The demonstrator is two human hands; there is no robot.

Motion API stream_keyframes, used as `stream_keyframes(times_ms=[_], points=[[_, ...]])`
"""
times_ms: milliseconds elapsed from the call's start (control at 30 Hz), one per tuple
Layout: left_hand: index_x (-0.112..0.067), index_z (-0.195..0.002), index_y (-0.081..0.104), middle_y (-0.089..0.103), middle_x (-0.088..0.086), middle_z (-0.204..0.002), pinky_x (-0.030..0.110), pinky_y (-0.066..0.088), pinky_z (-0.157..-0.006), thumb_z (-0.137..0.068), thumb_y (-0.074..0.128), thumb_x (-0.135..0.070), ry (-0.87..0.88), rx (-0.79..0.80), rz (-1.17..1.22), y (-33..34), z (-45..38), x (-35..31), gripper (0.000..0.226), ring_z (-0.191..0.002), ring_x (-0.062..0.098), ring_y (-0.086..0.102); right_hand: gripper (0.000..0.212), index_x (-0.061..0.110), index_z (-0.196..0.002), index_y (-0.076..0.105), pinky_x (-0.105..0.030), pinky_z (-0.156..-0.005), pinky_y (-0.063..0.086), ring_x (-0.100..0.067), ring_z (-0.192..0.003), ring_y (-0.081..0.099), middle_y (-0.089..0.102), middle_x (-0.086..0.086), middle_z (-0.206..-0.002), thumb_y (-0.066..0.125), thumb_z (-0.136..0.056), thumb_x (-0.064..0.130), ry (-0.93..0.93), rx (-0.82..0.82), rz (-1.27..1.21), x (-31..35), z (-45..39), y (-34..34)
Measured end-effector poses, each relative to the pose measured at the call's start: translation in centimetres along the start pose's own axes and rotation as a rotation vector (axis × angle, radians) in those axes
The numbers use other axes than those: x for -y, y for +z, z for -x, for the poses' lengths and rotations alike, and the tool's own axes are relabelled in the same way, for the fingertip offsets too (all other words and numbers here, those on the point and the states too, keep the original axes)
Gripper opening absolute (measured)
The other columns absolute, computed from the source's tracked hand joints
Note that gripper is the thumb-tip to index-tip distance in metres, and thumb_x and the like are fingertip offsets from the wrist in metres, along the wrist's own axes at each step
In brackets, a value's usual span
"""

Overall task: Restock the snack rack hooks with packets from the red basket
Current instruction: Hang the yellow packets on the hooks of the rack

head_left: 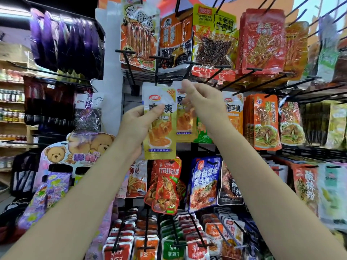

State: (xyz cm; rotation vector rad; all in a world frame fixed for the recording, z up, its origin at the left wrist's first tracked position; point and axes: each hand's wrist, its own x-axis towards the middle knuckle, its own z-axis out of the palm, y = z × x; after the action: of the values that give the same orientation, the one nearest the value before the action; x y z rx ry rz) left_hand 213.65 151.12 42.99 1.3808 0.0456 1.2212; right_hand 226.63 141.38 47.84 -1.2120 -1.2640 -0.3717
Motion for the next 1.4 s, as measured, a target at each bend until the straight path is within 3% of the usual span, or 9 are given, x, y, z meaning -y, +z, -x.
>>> stream_keyframes(times_ms=[100, 233, 300, 400, 533, 800, 1000, 1200, 1400], points=[[-0.012, -0.092, 0.074, 0.078, 0.009, -0.088, 0.047, 0.063, -0.076, -0.090, 0.074, -0.014, 0.065, 0.038, -0.111, 1.6, -0.7, -0.5, 0.003, -0.079, 0.025, 0.075, 0.038, 0.005, -0.085, 0.068, -0.030, -0.063, 0.041, -0.012, -0.065, 0.050, 0.055, -0.011, -0.070, 0.065, -0.095, 0.041, 0.053, 0.057, -0.090, 0.3, -0.4, 0.2], [-0.025, -0.128, 0.054, 0.073, 0.010, -0.105, 0.038, 0.063, -0.080, -0.086, 0.079, -0.010, 0.328, 0.063, -0.362, 2.8, -2.2, -1.4, 0.051, -0.088, 0.019, 0.074, 0.026, 0.016, -0.079, 0.066, -0.042, -0.075, 0.050, -0.017, -0.076, 0.056, 0.062, -0.004, -0.079, 0.067, -0.095, 0.035, 0.151, -0.056, -0.193, -0.1, -2.1, -0.7], [-0.037, -0.136, 0.045, 0.067, 0.001, -0.096, 0.024, 0.058, -0.073, -0.087, 0.079, -0.012, 0.447, 0.122, -0.502, 3.1, -2.7, -1.7, 0.065, -0.073, 0.010, 0.067, 0.026, 0.011, -0.087, 0.068, -0.044, -0.076, 0.048, -0.023, -0.079, 0.055, 0.061, -0.010, -0.086, 0.066, -0.096, 0.036, 0.188, -0.073, -0.226, -0.1, -2.5, -0.9], [-0.034, -0.143, 0.050, 0.057, 0.005, -0.081, 0.033, 0.056, -0.073, -0.089, 0.078, -0.014, 0.488, 0.141, -0.605, 3.5, -3.6, -1.5, 0.064, -0.065, 0.018, 0.056, 0.028, 0.006, -0.091, 0.067, -0.033, -0.071, 0.041, -0.017, -0.076, 0.050, 0.056, -0.007, -0.083, 0.063, -0.098, 0.033, 0.200, -0.093, -0.205, -0.1, -2.8, -0.8], [-0.029, -0.142, 0.054, 0.064, 0.026, -0.095, 0.038, 0.060, -0.082, -0.088, 0.077, -0.011, 0.443, 0.118, -0.546, 3.6, -4.4, -1.0, 0.061, -0.080, 0.026, 0.067, 0.030, 0.004, -0.092, 0.067, -0.032, -0.066, 0.037, -0.013, -0.074, 0.045, 0.053, -0.004, -0.083, 0.061, -0.098, 0.034, 0.221, -0.101, -0.165, 0.1, -3.1, -0.7], [-0.030, -0.140, 0.056, 0.056, 0.024, -0.090, 0.022, 0.058, -0.075, -0.089, 0.077, -0.012, 0.470, 0.124, -0.535, 3.5, -5.2, -0.6, 0.058, -0.077, 0.021, 0.061, 0.031, 0.015, -0.073, 0.055, -0.031, -0.062, 0.032, -0.014, -0.062, 0.038, 0.041, 0.002, -0.064, 0.061, -0.098, 0.033, 0.157, -0.131, -0.102, -0.8, -3.6, -0.6], [-0.030, -0.140, 0.057, 0.049, 0.019, -0.086, 0.037, 0.056, -0.076, -0.089, 0.077, -0.012, 0.483, 0.106, -0.543, 3.4, -5.0, -0.3, 0.058, -0.075, 0.021, 0.051, 0.032, 0.012, -0.075, 0.054, -0.023, -0.051, 0.029, -0.008, -0.054, 0.034, 0.038, 0.006, -0.060, 0.060, -0.099, 0.031, 0.060, -0.133, -0.013, -1.0, -3.7, -0.6], [-0.023, -0.143, 0.055, 0.044, 0.010, -0.082, 0.011, 0.046, -0.065, -0.090, 0.075, -0.009, 0.501, 0.109, -0.545, 3.4, -5.0, -0.7, 0.058, -0.069, 0.017, 0.047, 0.030, 0.010, -0.079, 0.058, -0.029, -0.056, 0.032, -0.012, -0.058, 0.037, 0.040, 0.001, -0.062, 0.061, -0.098, 0.034, 0.078, -0.121, -0.018, -1.2, -3.8, -0.8], [-0.021, -0.144, 0.054, 0.039, 0.012, -0.086, 0.010, 0.040, -0.057, -0.090, 0.074, -0.005, 0.480, 0.109, -0.575, 3.5, -4.5, -0.8, 0.059, -0.061, 0.016, 0.039, 0.030, 0.013, -0.078, 0.057, -0.029, -0.059, 0.034, -0.013, -0.058, 0.039, 0.044, 0.001, -0.061, 0.062, -0.098, 0.034, 0.105, -0.097, -0.047, -1.1, -3.6, -1.0]])
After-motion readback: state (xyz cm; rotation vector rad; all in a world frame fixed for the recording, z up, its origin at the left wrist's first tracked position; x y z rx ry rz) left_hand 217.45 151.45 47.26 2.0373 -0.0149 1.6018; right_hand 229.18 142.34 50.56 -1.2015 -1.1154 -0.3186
